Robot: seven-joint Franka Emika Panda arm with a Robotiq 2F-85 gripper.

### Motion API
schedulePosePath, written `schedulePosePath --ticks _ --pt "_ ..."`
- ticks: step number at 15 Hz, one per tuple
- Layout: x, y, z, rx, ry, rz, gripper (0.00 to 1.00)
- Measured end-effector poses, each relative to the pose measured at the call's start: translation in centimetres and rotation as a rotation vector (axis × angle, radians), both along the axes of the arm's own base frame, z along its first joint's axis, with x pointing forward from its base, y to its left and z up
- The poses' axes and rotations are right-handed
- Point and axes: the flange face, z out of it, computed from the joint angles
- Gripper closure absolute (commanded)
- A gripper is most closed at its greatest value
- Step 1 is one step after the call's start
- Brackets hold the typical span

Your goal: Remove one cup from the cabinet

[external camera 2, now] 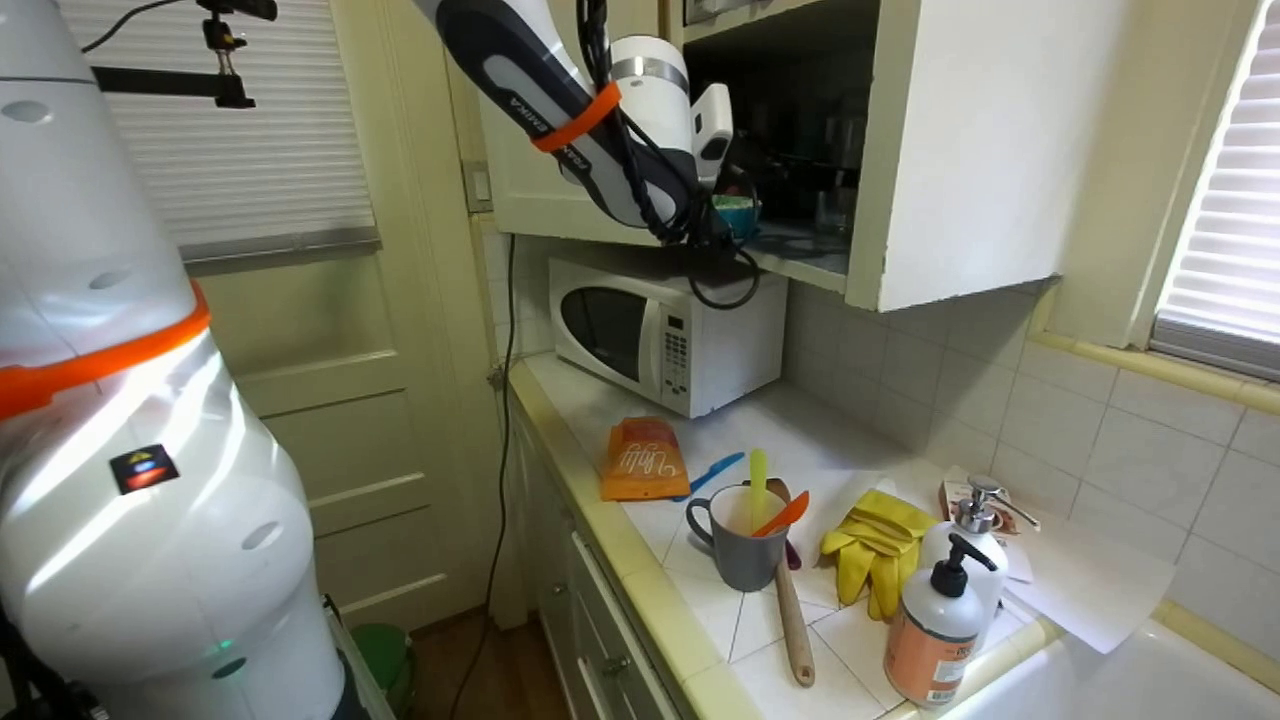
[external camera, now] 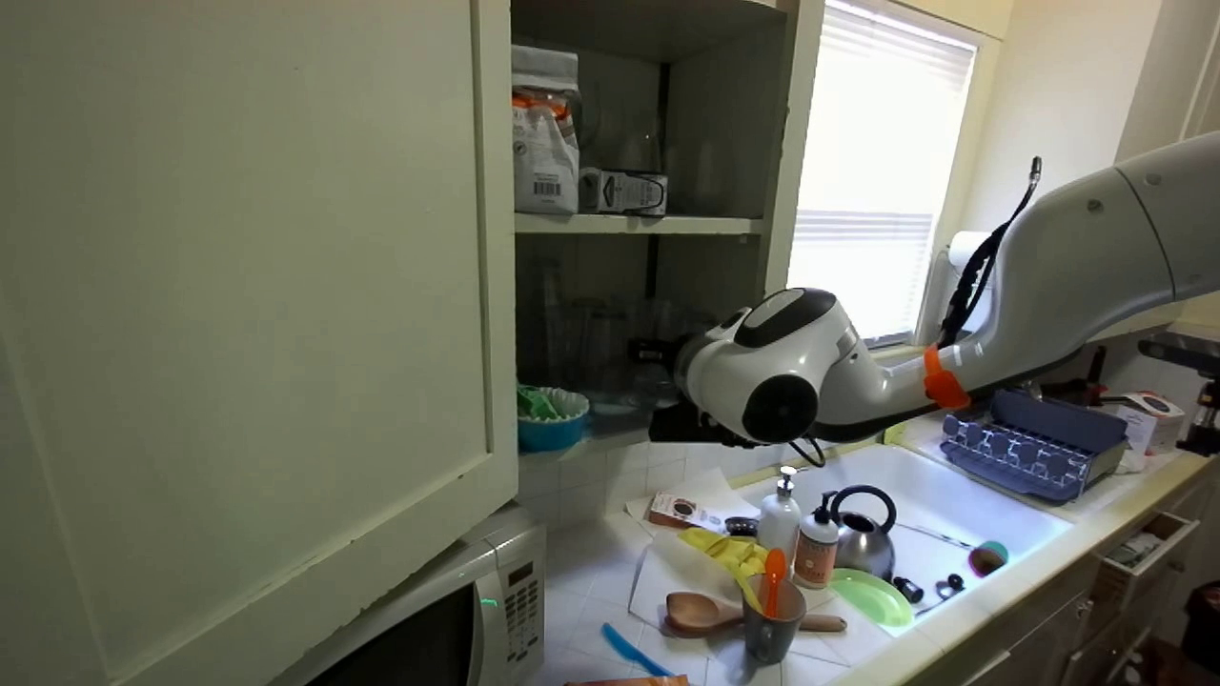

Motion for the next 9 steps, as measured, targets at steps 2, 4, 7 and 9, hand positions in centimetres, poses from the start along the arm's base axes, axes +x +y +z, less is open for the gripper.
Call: schedulePosePath --ticks 2,4,7,9 --pt "-0.4 0.8 -0.3 -0.014 0.001 0.012 0.42" --pt "-0.7 1.5 -0.7 -0.027 0.006 0.025 0.42" --pt "-1.0 2.0 -1.5 -0.054 0.008 0.031 0.42" --pt "-1.3 2.0 -2.2 -0.067 0.011 0.031 0.42"
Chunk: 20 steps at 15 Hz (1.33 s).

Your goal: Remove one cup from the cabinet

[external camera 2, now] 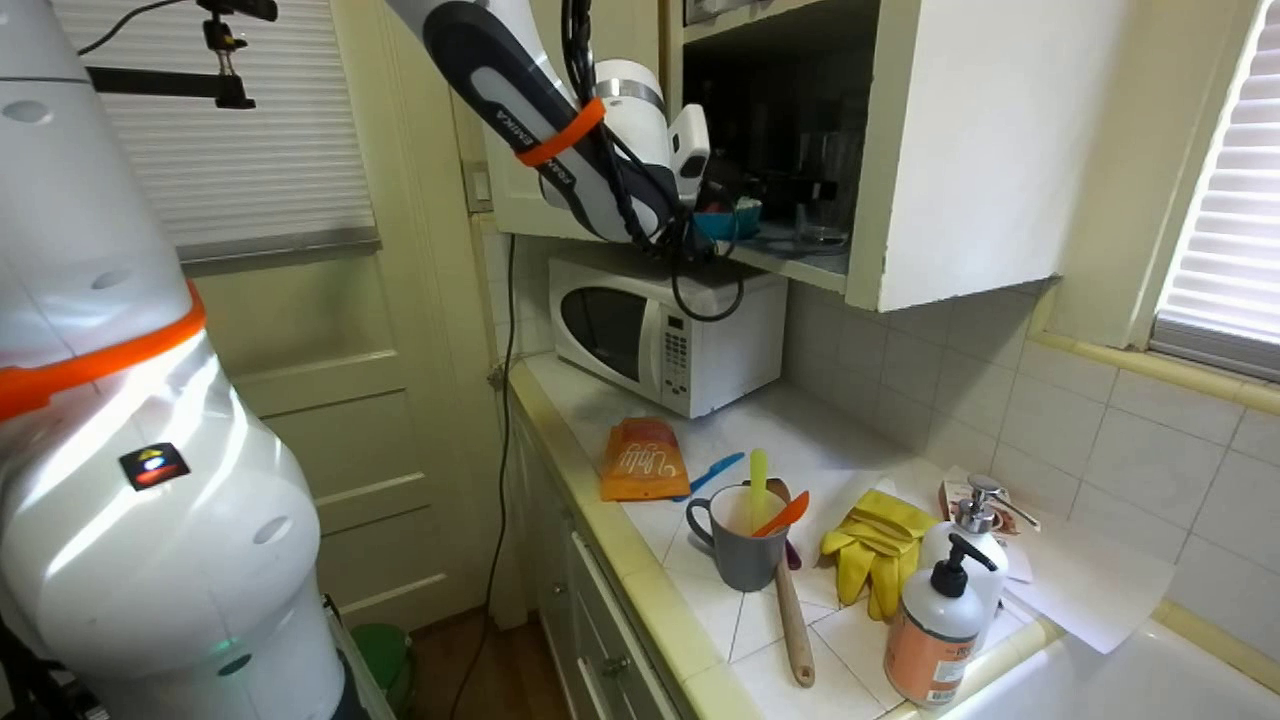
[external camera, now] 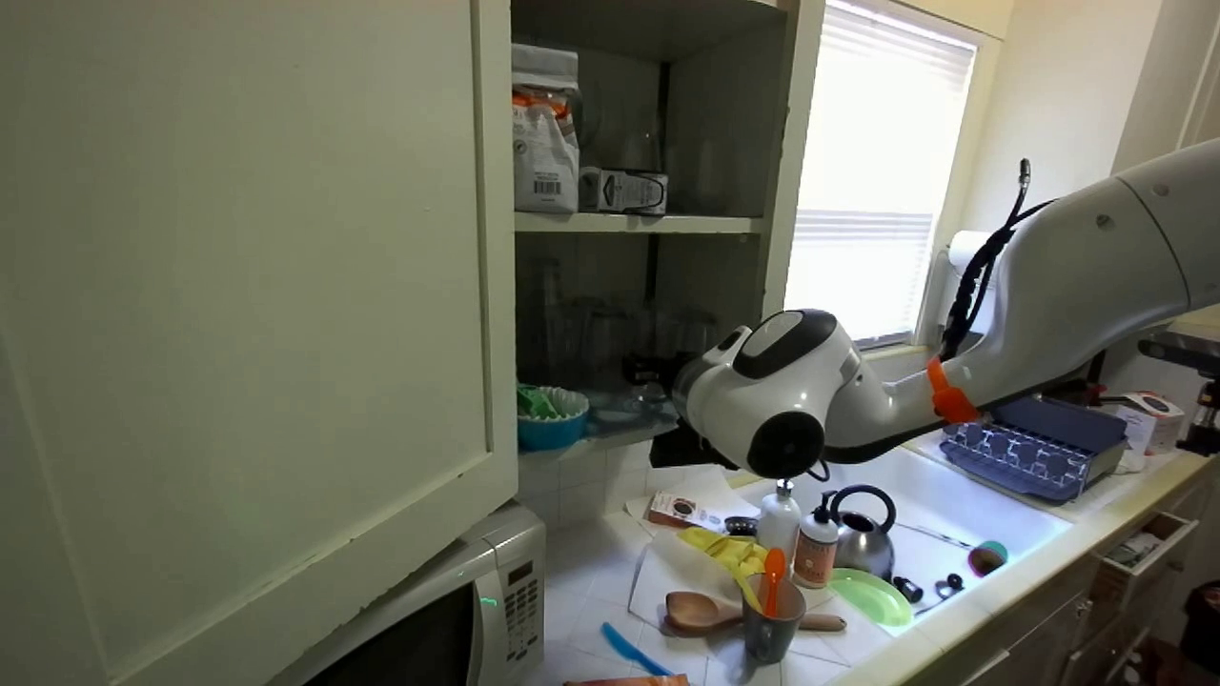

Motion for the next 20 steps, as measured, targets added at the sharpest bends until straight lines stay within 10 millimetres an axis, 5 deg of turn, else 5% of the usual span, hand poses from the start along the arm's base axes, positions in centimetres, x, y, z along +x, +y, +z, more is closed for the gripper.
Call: schedulePosePath --ticks 9,11,20 --pt "-0.4 0.0 -1.1 -0.022 0.009 0.013 0.42" --pt "-0.4 -0.1 -1.2 -0.023 0.009 0.013 0.05" --pt "-0.7 -0.3 0.5 -0.024 -0.026 0.003 0.00"
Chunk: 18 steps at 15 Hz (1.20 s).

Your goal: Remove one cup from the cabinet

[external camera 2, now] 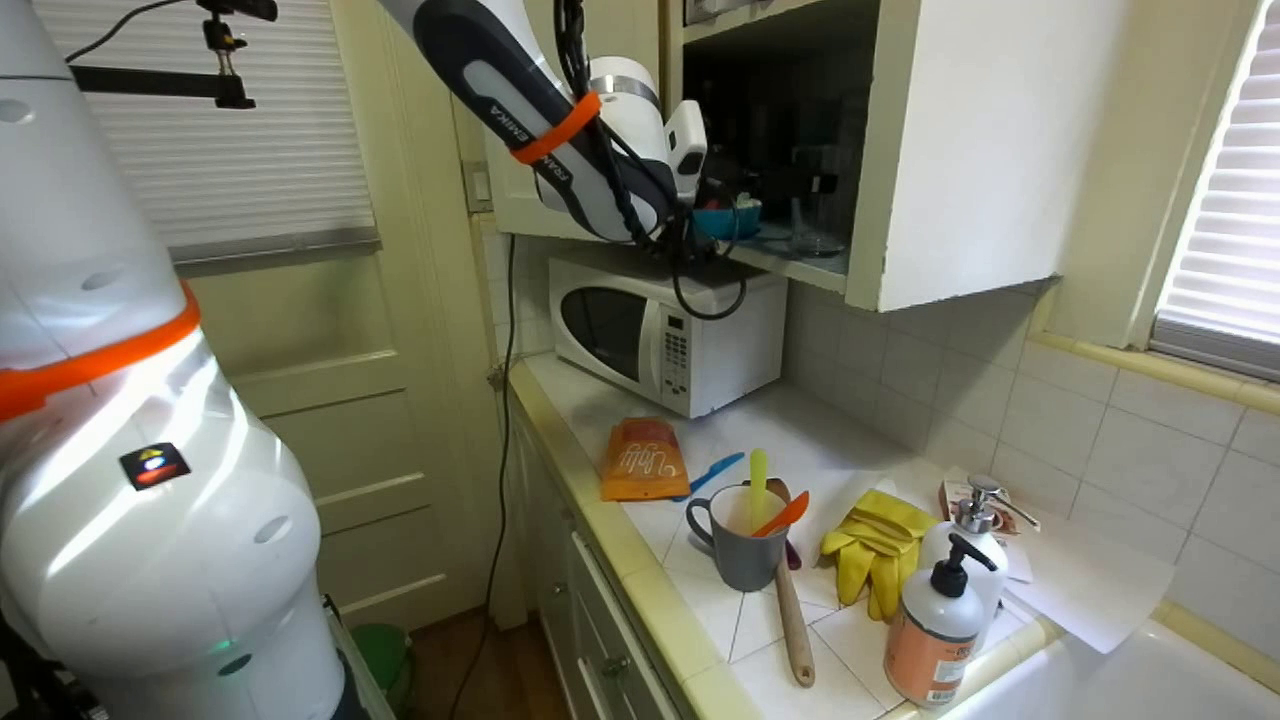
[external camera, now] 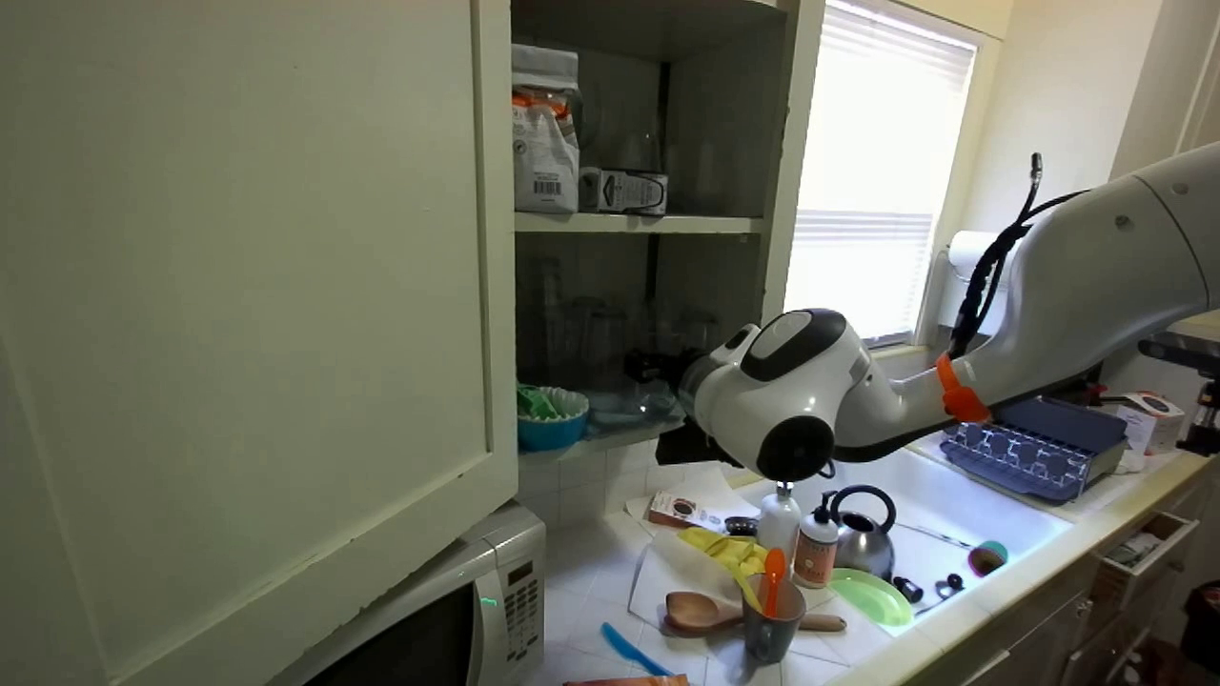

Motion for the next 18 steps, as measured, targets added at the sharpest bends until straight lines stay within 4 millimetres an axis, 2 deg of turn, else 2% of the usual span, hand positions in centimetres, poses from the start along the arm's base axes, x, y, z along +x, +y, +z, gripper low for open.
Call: schedulePosePath --ticks 6,18 --pt "0.1 -0.2 -0.3 0.003 -0.004 0.003 0.00" --pt "1.3 -0.9 -3.7 -0.004 0.006 0.035 0.00"
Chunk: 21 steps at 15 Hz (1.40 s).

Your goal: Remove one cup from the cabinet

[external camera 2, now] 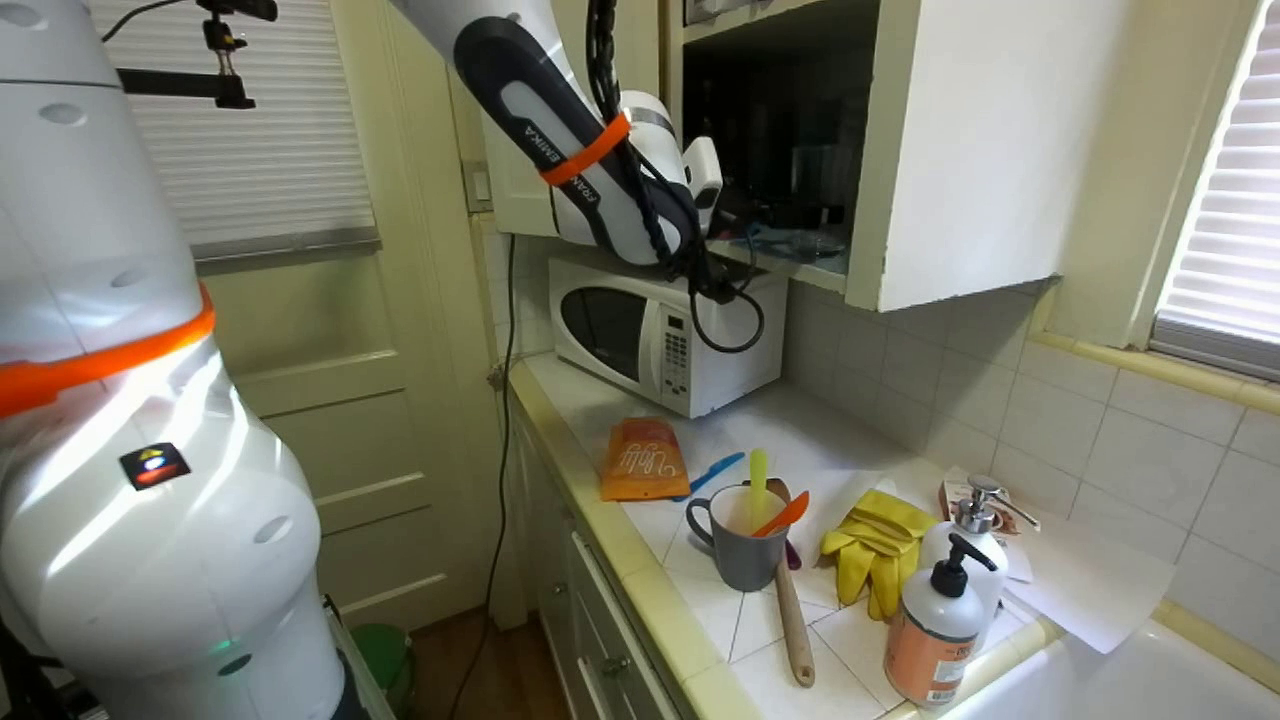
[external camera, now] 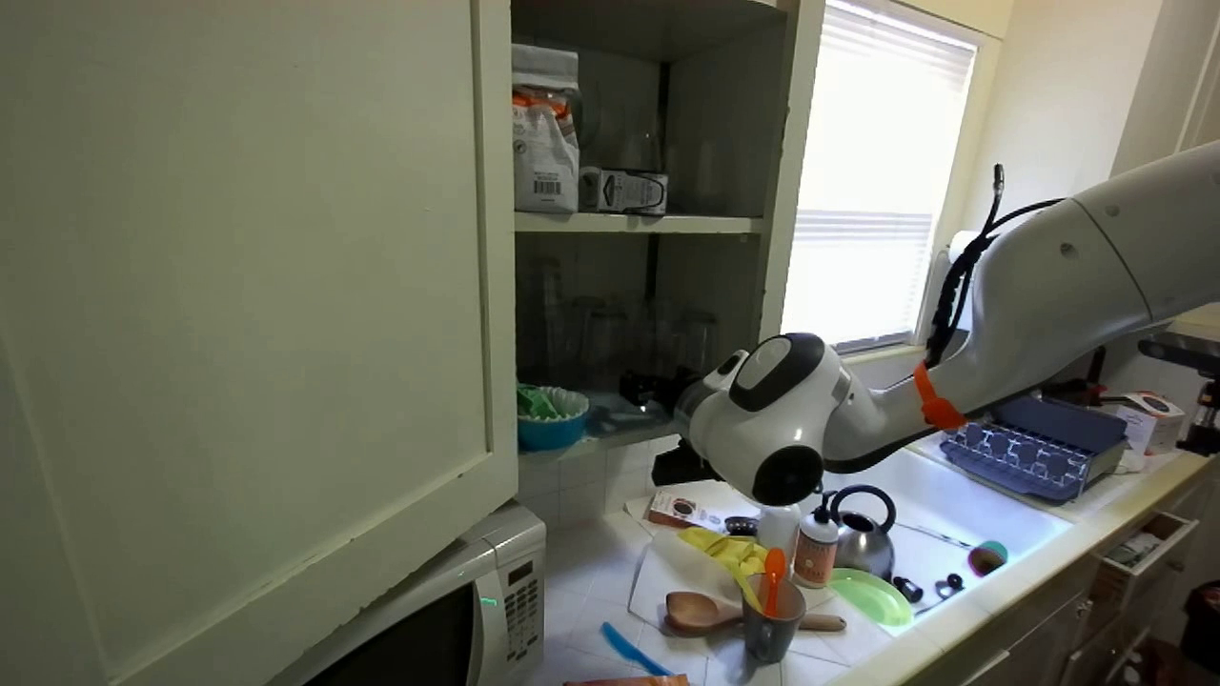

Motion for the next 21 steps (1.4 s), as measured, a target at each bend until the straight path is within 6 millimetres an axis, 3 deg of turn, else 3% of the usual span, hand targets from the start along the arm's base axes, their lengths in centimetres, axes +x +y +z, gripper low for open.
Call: schedulePosePath --ticks 9,10,11,13,21 --pt "1.2 -0.4 -0.1 -0.001 -0.047 0.011 0.00" --pt "1.3 -0.4 -0.1 -0.001 -0.049 0.012 0.25" --pt "1.3 -0.5 -0.1 -0.002 -0.050 0.013 0.26" --pt "1.5 -0.6 -0.2 -0.007 -0.053 0.017 0.39" --pt "1.6 -0.7 -0.2 -0.001 -0.056 0.012 0.39"
